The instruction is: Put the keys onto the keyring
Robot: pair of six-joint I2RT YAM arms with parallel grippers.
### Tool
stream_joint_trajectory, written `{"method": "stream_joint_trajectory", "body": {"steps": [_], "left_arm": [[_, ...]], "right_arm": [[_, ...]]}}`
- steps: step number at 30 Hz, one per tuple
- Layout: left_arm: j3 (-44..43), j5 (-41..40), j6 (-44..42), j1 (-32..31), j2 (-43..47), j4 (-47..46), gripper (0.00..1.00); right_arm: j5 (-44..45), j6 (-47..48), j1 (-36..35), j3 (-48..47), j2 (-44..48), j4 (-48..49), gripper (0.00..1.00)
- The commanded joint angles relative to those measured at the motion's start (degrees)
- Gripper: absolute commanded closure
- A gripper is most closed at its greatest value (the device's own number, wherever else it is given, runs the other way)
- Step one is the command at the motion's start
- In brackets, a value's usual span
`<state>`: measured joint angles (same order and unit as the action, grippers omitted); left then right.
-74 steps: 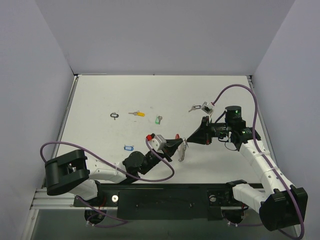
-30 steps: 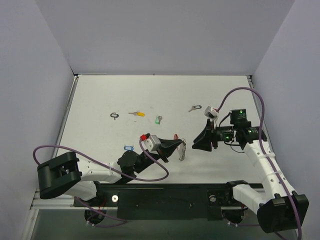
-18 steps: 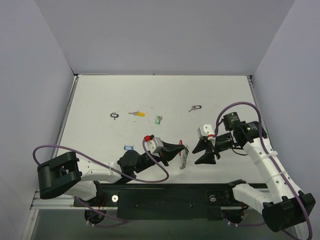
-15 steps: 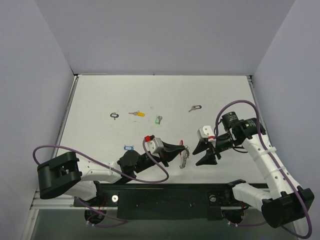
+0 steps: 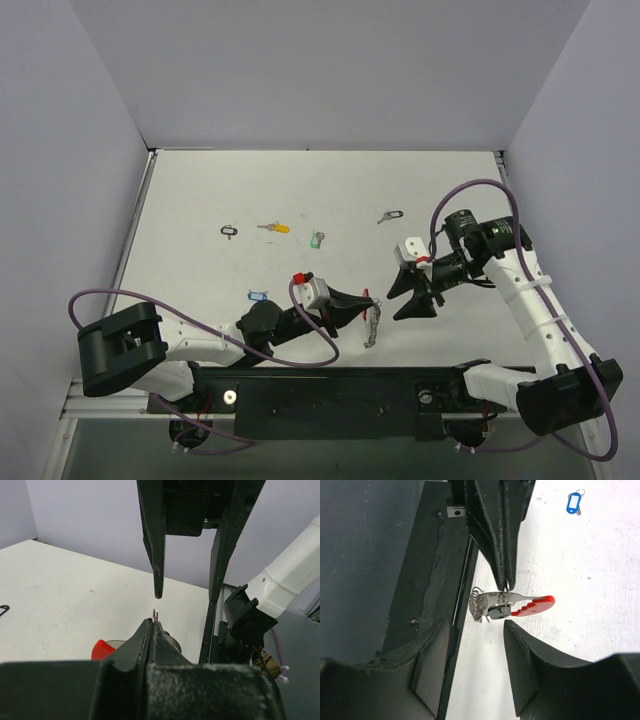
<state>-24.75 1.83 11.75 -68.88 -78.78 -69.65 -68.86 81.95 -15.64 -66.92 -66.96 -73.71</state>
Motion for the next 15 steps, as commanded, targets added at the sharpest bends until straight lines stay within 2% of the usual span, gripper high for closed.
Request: {"method": "stream_joint_trajectory", "body": {"steps": [1,4,6,10,15], "left_arm": [[-1.8,0.4,0.6,0.0,0.5,-3.7,1.0],[-1.8,-0.4,0.5,-0.1,0.5,-4.2,1.0],[-2.1,-0.9,0.4,-0.1,0.5,-4.3,1.0],[-2.0,-2.7,-0.2,-0.2,0.8,-4.4,1.0],[-1.1,-5.7,-0.7,-0.5,1.5,-5.6,1.0]], "right_arm": [[-0.4,-1.4,0.4,-3.2,-2.1,-3.1,0.57],[0.7,-2.4,0.4,-4.2,-3.0,-2.8,0.57],[2.4,-7.6,0.4,-5.4,-3.8,-0.8,0.57],[7.2,-21.9,0.4,-6.7,-2.6,9.9,0.57],[6.3,-27.6,-0.7,-3.7,-0.1,18.2,0.57]]}}
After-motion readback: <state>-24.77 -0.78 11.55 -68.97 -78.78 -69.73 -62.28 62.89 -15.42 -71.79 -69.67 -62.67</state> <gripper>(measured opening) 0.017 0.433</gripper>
